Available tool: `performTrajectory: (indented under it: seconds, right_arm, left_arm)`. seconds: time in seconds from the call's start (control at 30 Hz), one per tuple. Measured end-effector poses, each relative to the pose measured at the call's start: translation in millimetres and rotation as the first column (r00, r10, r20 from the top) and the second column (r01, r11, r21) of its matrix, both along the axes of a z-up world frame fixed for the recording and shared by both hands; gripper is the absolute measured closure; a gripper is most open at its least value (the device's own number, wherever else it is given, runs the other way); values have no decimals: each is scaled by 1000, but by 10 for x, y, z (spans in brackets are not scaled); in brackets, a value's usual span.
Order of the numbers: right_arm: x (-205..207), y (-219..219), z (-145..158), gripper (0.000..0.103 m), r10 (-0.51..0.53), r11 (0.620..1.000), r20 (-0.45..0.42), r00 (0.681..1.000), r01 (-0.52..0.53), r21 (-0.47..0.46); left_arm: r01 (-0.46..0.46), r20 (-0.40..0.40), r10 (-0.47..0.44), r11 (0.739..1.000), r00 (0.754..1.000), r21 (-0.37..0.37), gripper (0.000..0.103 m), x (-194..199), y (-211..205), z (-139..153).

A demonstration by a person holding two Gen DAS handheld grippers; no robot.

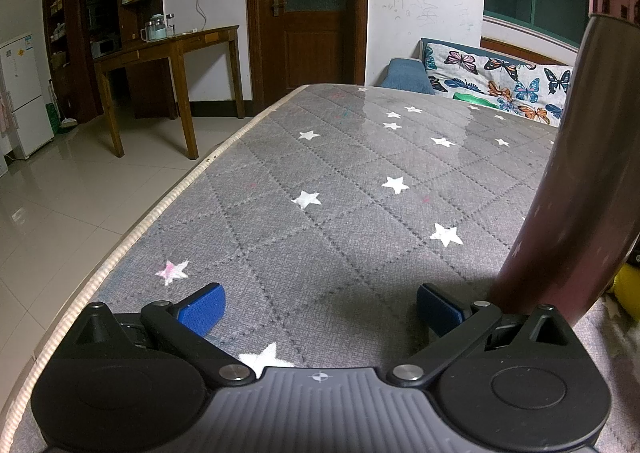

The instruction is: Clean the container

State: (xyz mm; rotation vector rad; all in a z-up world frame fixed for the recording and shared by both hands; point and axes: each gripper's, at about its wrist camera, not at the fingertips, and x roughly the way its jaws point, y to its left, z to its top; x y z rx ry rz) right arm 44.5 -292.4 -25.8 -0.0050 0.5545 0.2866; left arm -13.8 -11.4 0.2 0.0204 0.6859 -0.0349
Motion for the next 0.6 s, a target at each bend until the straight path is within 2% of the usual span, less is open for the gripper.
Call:
performTrajectory:
  seconds: [0.6]
  right_arm:
    - [-2,-16,0,86,0,1000,-1,1000,0,5]
  left_arm:
    - [0,2,0,1000,1000,8,0,-9,10,5]
